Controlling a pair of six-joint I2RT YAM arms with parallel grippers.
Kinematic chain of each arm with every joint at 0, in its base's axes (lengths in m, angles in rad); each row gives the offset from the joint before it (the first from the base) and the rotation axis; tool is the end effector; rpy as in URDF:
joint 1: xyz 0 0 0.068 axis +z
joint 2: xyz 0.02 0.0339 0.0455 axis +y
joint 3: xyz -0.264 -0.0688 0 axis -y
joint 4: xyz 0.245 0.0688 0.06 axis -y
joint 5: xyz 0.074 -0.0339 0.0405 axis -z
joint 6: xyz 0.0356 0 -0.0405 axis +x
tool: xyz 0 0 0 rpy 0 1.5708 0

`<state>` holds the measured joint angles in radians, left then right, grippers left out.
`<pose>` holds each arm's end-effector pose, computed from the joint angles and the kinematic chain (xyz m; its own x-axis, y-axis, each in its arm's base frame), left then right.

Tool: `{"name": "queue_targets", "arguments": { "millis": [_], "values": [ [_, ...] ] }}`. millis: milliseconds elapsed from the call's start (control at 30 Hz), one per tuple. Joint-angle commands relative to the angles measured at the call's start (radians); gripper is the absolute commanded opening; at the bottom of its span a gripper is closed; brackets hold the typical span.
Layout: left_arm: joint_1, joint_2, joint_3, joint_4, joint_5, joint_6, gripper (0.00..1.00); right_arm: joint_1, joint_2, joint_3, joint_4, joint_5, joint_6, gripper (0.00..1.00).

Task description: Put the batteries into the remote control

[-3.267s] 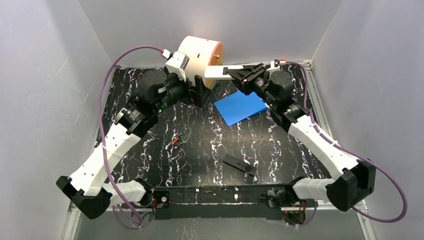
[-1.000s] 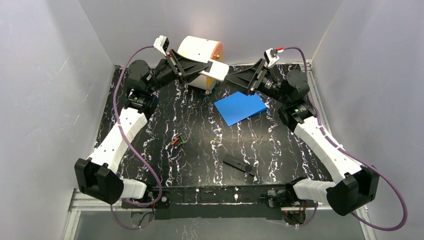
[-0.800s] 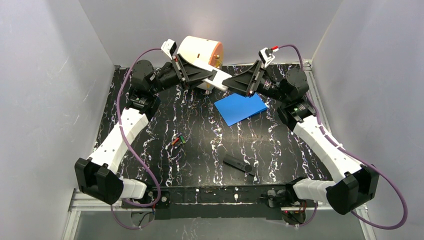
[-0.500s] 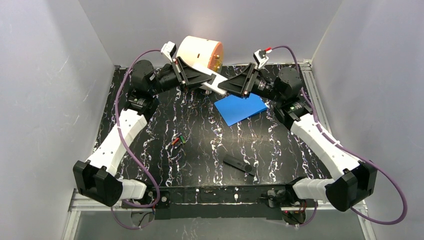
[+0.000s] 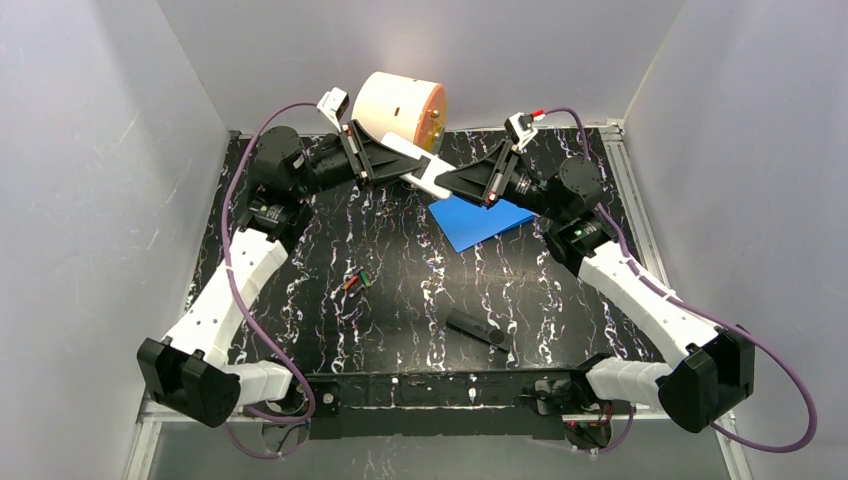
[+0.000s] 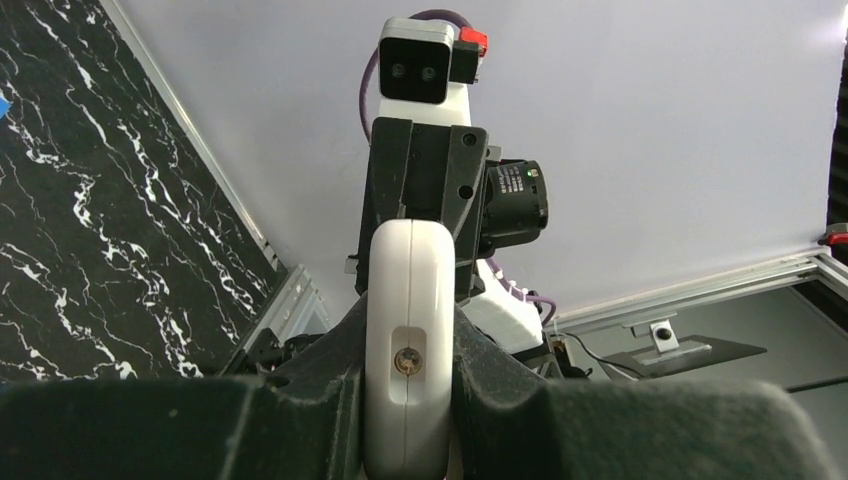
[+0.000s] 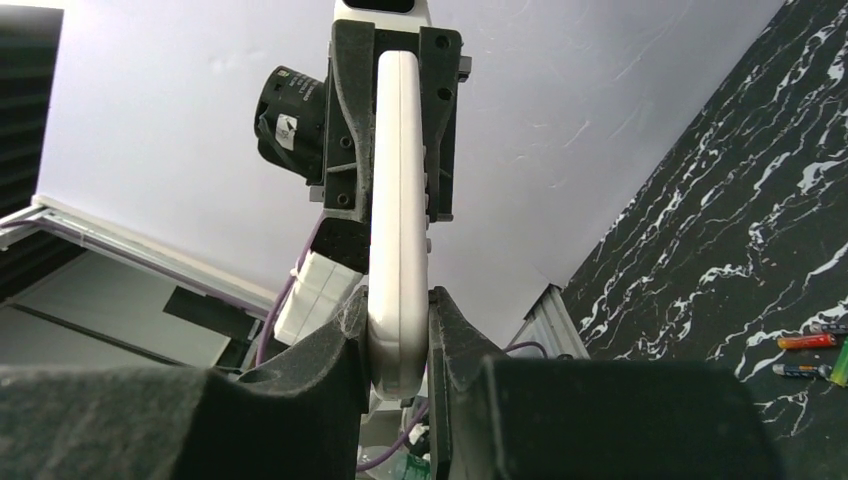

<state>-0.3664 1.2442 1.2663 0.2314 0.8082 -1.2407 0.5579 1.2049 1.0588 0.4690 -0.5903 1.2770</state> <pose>0.2469 -0.1223 0.4537 -0.7764 -0.4020 -0.4853 0.5135 0.0428 -0.8570 0.2227 0.1623 0.4166 -0.7716 0.4558 -0.4437 -0.5147 -0.0376 0.8565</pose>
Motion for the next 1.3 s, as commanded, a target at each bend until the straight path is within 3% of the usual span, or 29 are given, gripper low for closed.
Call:
{"name": "queue_targets", "arguments": {
  "millis": [0,333,433,600,700,967,1133,1267],
  "values": [
    [0.025,-0.092,0.02,0.036,-0.045,-0.047,0.0,-0.017,-0.015,-0.072,0.145,0.025,0.006,0.09],
    [0.038,-0.143,-0.048,0.036,-0.105,-0.071,0.0,-0.02,-0.009,-0.115,0.371,0.044,0.111,0.15],
    [0.034,-0.16,-0.092,0.033,-0.131,-0.077,0.0,-0.019,-0.003,-0.128,0.439,0.08,0.147,0.21],
    [0.033,-0.175,-0.131,0.025,-0.158,-0.056,0.0,-0.017,-0.006,-0.061,0.253,0.103,0.057,0.42],
    [0.029,-0.167,-0.142,0.025,-0.156,-0.051,0.0,-0.015,0.007,-0.059,0.235,0.113,0.062,0.49],
    [0.027,-0.158,-0.17,0.012,-0.17,-0.022,0.0,-0.006,0.053,-0.023,0.228,0.089,0.08,0.5],
    [0.027,-0.145,-0.171,0.009,-0.187,-0.002,0.0,-0.006,0.041,-0.043,0.235,0.07,0.079,0.61],
    [0.027,-0.142,-0.166,-0.002,-0.191,0.015,0.0,-0.005,0.03,-0.029,0.09,0.072,0.032,0.61]
  ]
}}
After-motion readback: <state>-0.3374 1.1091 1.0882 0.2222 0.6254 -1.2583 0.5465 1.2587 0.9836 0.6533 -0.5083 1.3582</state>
